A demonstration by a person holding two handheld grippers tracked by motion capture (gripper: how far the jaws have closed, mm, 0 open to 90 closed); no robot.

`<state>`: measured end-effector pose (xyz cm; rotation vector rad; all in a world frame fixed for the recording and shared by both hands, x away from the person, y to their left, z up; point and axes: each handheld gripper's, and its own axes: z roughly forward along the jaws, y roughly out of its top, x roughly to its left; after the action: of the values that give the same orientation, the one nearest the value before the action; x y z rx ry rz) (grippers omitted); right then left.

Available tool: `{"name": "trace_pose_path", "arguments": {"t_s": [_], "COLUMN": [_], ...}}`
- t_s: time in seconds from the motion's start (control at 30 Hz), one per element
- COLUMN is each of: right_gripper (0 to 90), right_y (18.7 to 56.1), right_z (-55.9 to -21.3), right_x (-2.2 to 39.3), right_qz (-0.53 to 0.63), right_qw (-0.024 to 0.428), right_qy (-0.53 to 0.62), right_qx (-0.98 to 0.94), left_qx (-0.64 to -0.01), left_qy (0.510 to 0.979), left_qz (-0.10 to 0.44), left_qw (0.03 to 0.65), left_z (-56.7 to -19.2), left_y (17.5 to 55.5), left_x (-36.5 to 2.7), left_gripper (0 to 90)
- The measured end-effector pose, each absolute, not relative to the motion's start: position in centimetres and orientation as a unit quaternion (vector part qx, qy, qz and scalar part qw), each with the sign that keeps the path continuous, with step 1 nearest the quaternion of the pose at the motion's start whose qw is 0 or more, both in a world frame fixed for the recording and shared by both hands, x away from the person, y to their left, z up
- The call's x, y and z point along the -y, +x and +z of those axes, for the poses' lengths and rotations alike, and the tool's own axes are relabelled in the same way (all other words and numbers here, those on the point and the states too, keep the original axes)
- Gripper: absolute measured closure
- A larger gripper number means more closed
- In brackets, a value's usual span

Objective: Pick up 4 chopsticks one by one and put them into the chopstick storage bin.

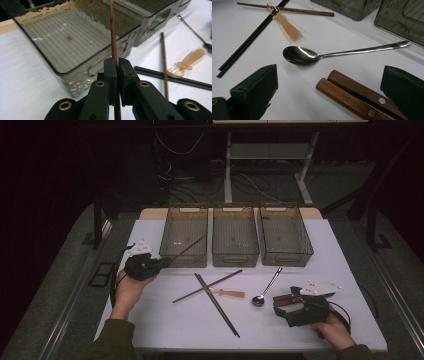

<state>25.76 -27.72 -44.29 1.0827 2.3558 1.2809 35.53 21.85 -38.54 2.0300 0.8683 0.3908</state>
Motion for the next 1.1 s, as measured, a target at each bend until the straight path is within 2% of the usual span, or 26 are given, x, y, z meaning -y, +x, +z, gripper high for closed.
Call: {"name": "trace_pose_path", "arguments": {"t_s": [1.1], "right_gripper": [1.5], "right_y": [25.8], "right_z": [-44.3], "right_x": [27.8], "right_qz": [0.441], "right_qw": [0.125], "right_qy": [0.374], "right_qx": [-0.806], "left_qx": [-0.386], "left_qy": [0.807], "left_qz": [0.167], "left_qw": [0.414], "left_z": [-37.3], "left_y": [41.8], "left_x": [-19.7], "left_gripper": [84.4]}}
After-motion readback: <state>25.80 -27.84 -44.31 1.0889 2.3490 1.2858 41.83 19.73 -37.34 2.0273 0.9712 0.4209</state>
